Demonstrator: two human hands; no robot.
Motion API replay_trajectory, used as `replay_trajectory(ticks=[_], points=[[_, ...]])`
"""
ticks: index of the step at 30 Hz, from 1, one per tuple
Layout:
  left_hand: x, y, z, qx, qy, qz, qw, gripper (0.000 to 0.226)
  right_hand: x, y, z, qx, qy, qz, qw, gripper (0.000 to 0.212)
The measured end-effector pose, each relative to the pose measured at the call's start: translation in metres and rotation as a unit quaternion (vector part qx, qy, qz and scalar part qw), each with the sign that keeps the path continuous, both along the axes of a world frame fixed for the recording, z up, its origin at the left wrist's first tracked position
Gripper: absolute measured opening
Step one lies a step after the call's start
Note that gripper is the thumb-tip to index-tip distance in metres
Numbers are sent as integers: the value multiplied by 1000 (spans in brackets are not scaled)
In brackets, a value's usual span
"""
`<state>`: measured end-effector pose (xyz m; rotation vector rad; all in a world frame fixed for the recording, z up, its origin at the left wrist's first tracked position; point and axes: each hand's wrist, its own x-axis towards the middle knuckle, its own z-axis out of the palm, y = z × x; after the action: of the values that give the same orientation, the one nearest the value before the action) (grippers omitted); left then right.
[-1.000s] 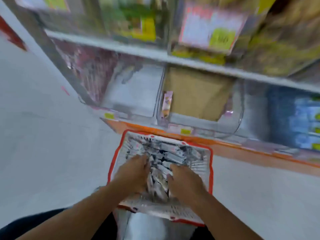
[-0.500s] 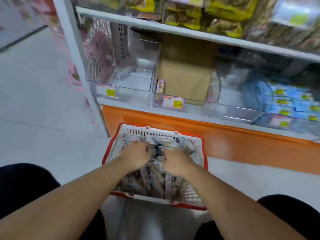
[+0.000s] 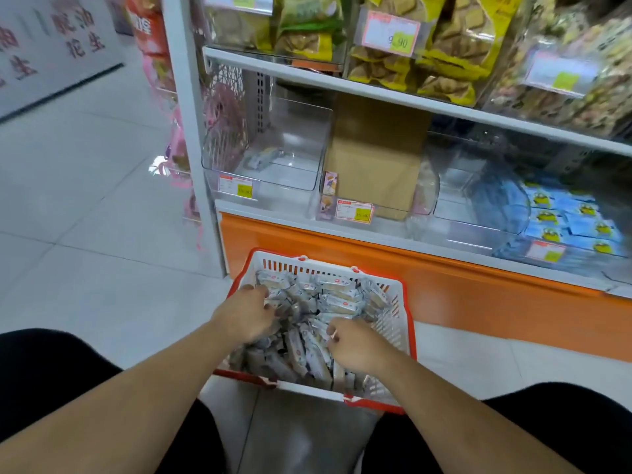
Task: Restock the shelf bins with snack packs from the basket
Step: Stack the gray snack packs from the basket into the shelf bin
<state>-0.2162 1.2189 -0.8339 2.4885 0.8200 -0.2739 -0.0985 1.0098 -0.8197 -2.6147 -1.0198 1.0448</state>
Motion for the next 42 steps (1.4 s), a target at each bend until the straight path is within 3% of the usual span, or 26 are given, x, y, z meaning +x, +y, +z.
replay_trajectory(ticks=[4, 9, 15, 18, 23, 26, 28, 31, 35, 39, 42], points=[[18, 33, -33, 8, -9, 16, 1000, 51, 18, 55, -23, 21, 6, 15, 1000, 29], [37, 83, -81, 30, -22, 45, 998, 71, 50, 145, -66, 89, -49, 8, 995, 57], [36, 97, -124, -45, -72, 42, 995, 92, 65, 203, -110, 61, -149, 22, 987, 48], [35, 96, -124, -51, -100, 45, 993, 86, 63, 210, -118, 17, -188, 50, 981, 39], [34, 99, -113, -50, -47, 23, 997, 85, 66, 197, -98, 60, -174, 46, 982, 31], [39, 102, -88, 19, -5, 26, 999, 66, 73, 177, -58, 104, -138, 43, 984, 31], [51, 104, -59, 41, -28, 52, 997, 46, 79, 165, -22, 123, -91, 62, 986, 28], [69, 106, 1, -89, -64, 72, 991, 28, 85, 148, 37, 157, -33, 85, 983, 20], [70, 96, 88, -358, -135, 131, 915, 27, 89, 120, 101, 237, -29, 53, 970, 26], [54, 80, 145, -489, -185, 127, 843, 33, 86, 98, 140, 357, -34, 21, 933, 37], [42, 70, 166, -530, -202, 96, 818, 34, 84, 92, 152, 397, -34, 10, 917, 42]])
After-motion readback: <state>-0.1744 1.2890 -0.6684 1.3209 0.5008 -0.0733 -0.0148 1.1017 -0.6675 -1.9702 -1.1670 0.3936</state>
